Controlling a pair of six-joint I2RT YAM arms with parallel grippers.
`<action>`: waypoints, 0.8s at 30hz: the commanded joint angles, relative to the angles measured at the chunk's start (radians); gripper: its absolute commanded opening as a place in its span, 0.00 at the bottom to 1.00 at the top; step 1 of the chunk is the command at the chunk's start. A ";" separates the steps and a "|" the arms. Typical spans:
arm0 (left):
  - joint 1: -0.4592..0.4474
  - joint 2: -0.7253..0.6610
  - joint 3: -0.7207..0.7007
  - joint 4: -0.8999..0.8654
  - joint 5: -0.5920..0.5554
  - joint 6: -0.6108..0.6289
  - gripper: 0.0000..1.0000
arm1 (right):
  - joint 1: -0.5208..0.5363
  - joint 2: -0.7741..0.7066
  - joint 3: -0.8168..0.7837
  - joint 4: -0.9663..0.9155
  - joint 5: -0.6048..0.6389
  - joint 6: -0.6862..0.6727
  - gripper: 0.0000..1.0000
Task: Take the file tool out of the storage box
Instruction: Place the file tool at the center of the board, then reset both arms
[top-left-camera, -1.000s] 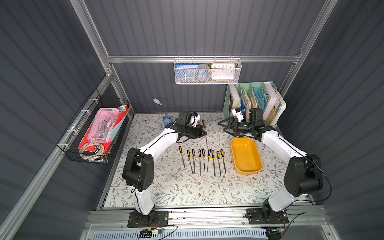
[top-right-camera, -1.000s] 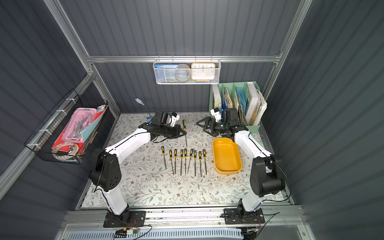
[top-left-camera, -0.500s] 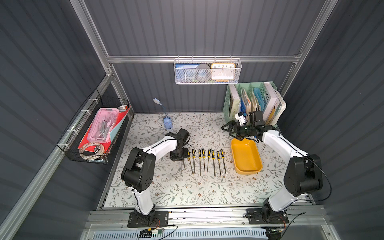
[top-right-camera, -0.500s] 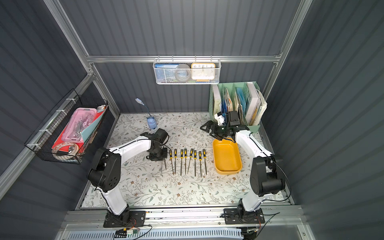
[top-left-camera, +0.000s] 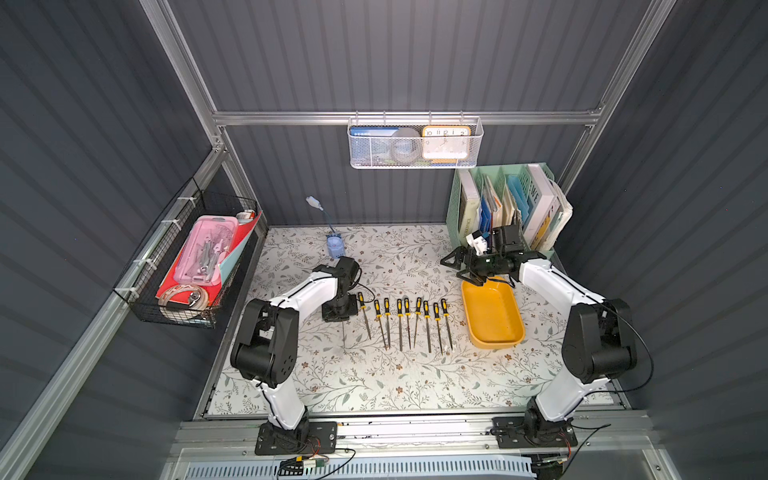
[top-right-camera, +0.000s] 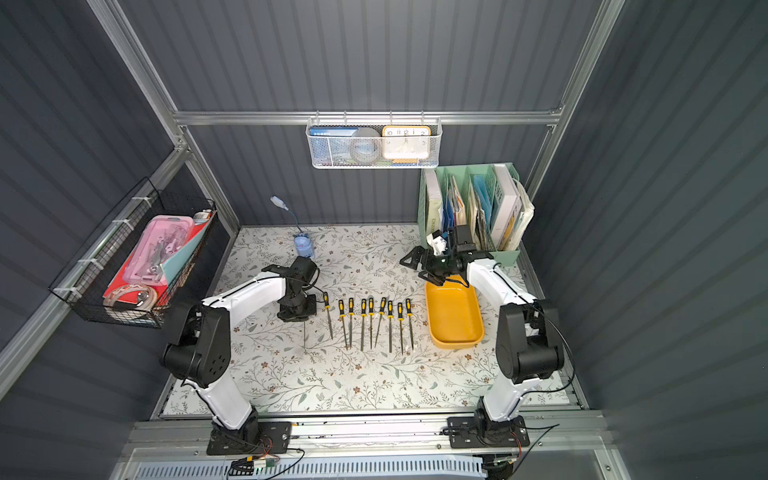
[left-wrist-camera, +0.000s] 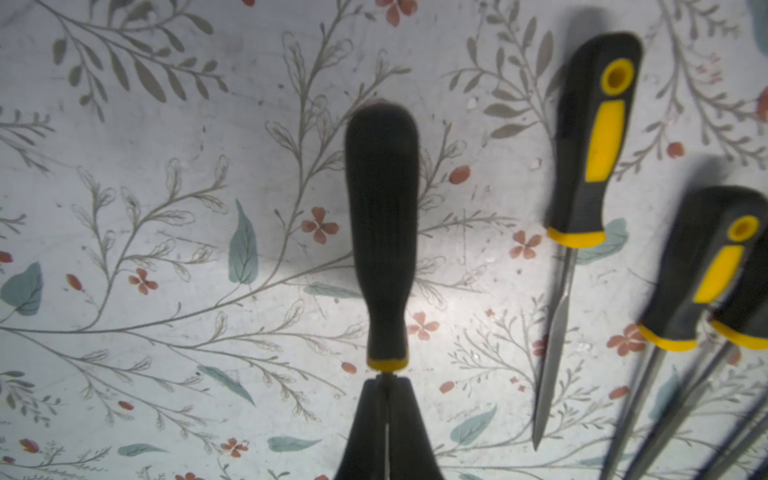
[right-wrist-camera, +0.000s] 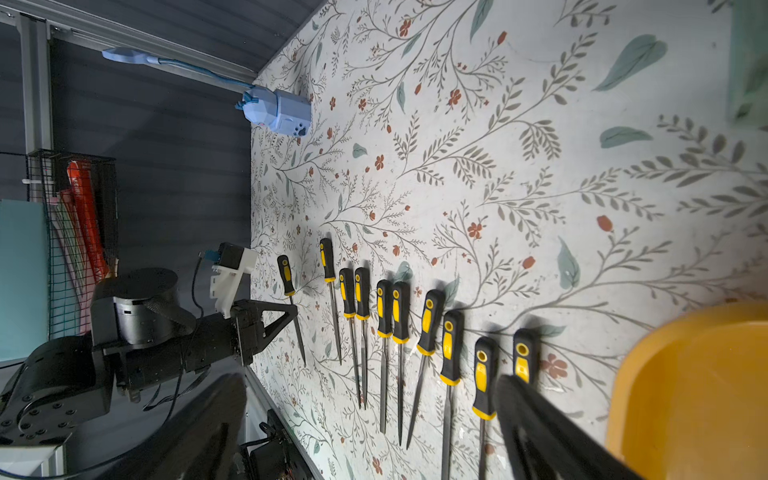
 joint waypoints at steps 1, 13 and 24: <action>0.008 0.060 0.051 0.005 -0.058 0.030 0.00 | -0.002 0.008 0.016 -0.020 -0.007 -0.023 0.99; 0.007 0.075 0.141 0.013 -0.061 0.049 0.50 | -0.001 -0.001 0.012 -0.047 0.006 -0.033 0.99; 0.064 0.078 0.235 0.031 -0.049 0.084 0.54 | -0.001 -0.012 0.010 -0.057 0.025 -0.037 0.99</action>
